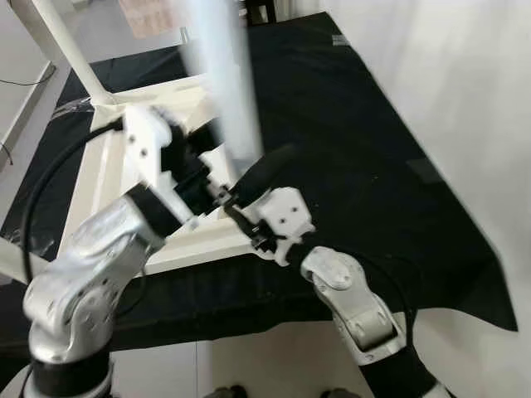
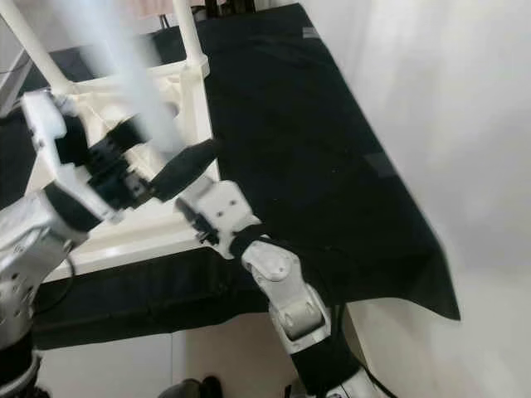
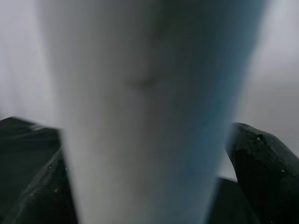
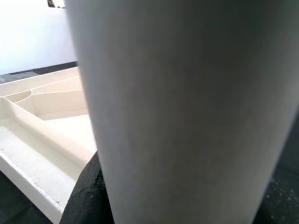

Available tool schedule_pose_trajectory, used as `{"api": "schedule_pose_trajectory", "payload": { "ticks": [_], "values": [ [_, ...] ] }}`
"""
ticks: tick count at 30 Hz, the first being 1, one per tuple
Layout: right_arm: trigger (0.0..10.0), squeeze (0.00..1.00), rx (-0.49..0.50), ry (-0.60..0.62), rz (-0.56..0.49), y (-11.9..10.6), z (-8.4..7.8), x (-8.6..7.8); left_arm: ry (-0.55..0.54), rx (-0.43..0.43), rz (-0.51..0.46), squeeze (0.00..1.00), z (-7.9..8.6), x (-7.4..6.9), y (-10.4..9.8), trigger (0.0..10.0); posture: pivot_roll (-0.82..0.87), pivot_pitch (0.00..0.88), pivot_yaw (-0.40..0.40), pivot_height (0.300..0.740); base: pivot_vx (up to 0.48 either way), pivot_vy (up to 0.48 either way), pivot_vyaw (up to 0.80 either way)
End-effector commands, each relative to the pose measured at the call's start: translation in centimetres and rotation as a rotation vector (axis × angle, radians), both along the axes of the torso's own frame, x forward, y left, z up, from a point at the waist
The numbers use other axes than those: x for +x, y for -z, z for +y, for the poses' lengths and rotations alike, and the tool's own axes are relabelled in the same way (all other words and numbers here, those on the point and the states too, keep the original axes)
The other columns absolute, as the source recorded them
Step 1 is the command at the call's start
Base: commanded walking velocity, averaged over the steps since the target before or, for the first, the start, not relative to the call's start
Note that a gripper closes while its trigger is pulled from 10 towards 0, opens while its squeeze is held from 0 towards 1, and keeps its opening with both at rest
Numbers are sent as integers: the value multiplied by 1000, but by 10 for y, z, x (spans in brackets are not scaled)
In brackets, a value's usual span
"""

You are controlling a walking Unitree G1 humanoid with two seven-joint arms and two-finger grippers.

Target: Building children table

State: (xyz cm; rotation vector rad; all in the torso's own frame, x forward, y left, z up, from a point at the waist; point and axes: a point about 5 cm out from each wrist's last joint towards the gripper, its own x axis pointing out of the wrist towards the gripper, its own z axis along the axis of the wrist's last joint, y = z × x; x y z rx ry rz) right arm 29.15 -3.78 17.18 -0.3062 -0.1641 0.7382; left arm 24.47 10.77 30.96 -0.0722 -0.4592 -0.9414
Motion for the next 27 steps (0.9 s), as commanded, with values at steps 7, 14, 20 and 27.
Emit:
{"api": "schedule_pose_trajectory", "payload": {
  "ticks": [7, 14, 20, 27],
  "values": [
    [10000, 0, -96, -123, 164, 34, 22, -9, -14, 67, 44, 0, -6, 17, 1, 0, 7, 143, 100, 740, 0, 0, 0],
    [10000, 0, -110, -111, 192, 39, 20, -6, -22, 57, 43, 0, -4, 20, -3, 0, 8, 135, 95, 740, 0, 0, 0],
    [10000, 0, -40, -110, 236, 31, 11, 7, -46, 39, 40, 0, 2, 23, -9, 0, 14, 136, 93, 740, 0, 0, 0],
    [10000, 1000, 0, -266, 204, 6, -4, 26, -47, 38, 40, 0, 4, 25, -12, 0, 19, 143, 87, 740, 0, 0, 0]
  ]
}}
